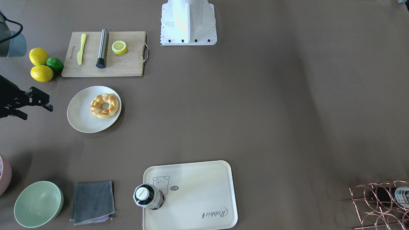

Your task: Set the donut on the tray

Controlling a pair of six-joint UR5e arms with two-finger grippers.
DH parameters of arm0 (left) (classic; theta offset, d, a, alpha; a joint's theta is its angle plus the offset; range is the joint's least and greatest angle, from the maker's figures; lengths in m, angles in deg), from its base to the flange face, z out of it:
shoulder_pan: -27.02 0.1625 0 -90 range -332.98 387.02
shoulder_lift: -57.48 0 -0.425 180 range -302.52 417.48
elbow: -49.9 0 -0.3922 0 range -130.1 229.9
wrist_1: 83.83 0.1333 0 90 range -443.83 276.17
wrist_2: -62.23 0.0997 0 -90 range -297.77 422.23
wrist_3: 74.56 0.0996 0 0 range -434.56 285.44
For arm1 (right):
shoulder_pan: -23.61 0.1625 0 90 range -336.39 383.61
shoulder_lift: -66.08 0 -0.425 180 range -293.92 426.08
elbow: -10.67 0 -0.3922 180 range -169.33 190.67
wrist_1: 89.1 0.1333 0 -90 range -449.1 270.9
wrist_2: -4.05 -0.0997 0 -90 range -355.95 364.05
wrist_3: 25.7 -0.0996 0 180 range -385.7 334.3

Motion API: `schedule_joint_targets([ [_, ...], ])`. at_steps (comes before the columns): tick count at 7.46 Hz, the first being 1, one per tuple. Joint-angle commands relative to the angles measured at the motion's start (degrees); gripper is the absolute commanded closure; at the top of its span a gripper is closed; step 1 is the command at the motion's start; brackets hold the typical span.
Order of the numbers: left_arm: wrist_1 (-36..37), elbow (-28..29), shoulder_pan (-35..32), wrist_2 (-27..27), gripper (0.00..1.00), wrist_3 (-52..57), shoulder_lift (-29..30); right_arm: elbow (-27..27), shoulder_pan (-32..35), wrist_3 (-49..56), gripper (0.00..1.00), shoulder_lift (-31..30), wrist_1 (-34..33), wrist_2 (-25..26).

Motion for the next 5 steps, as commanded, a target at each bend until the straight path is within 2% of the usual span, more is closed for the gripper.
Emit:
schedule_joint_targets([
  [1, 0.0, 0.04, -0.04, -0.08, 0.02, -0.01, 0.1, 5.07, -7.09, -9.45, 0.0, -0.53, 14.02, 3.46],
  [2, 0.0, 0.04, -0.04, 0.01, 0.02, -0.01, 0.1, 5.09, -8.94, -9.73, 0.0, -0.53, 14.32, 5.39],
  [5, 0.0, 0.13, -0.21, 0.01, 0.02, -0.01, 0.1, 5.53, -10.54, -9.73, 0.0, -0.88, 14.23, 6.2],
])
